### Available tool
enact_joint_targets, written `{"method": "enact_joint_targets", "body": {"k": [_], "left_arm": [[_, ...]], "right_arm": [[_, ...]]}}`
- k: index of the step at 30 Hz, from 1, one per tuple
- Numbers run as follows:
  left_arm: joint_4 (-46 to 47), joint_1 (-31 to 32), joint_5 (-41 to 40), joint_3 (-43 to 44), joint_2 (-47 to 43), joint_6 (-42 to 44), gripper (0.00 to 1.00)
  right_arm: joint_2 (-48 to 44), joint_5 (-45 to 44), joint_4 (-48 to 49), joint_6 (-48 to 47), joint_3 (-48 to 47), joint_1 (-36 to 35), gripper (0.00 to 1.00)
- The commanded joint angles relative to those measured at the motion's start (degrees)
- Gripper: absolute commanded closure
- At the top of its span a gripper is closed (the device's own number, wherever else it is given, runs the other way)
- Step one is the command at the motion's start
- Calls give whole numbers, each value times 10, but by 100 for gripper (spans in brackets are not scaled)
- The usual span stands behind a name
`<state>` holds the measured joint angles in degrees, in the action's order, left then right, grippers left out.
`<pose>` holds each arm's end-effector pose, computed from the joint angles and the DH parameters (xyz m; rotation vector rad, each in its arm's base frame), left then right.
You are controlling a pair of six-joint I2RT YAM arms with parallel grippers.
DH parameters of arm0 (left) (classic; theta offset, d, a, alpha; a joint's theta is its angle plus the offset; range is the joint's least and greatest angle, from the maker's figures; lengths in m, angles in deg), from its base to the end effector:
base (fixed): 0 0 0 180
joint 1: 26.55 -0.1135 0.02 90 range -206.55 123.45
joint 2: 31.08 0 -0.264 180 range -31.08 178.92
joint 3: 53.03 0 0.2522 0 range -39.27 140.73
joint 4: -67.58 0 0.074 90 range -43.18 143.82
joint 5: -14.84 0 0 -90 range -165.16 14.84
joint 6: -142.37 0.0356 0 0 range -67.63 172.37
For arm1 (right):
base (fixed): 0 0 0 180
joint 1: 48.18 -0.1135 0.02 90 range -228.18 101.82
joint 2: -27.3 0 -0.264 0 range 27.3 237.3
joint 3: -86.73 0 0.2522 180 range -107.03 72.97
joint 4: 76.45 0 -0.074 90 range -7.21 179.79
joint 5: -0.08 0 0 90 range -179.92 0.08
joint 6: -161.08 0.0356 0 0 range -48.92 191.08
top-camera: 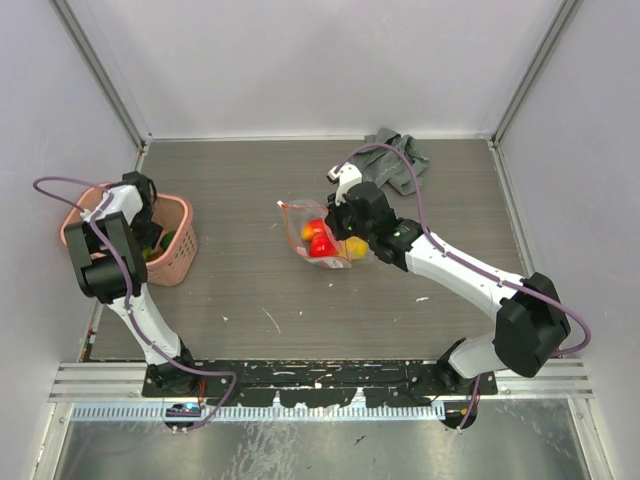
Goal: Place the food in the zip-top bag and seal the zipper
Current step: Pick up the fake fruit from the bin.
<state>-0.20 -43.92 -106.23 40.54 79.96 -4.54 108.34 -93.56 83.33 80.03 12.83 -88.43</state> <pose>0.3419 0.1262 0.1801 -1.7163 2.2126 0.6932 0.2506 0.2092 0.2926 -0.5223 2.0135 0.4667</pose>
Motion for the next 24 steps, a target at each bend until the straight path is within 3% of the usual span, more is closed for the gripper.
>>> {"method": "enact_joint_targets", "body": {"k": [1,7,24], "left_arm": [[20,-4,-4,-22,-67,18,37],[22,-2,14,-38,-113,34,57],[18,54,52,-52,-261,82,57]], "right_arm": [[-9,2,31,-4,-10,2,99],[-8,2,29,-4,-14,2,99],[-10,-9,10,0,-29,2,99]]}}
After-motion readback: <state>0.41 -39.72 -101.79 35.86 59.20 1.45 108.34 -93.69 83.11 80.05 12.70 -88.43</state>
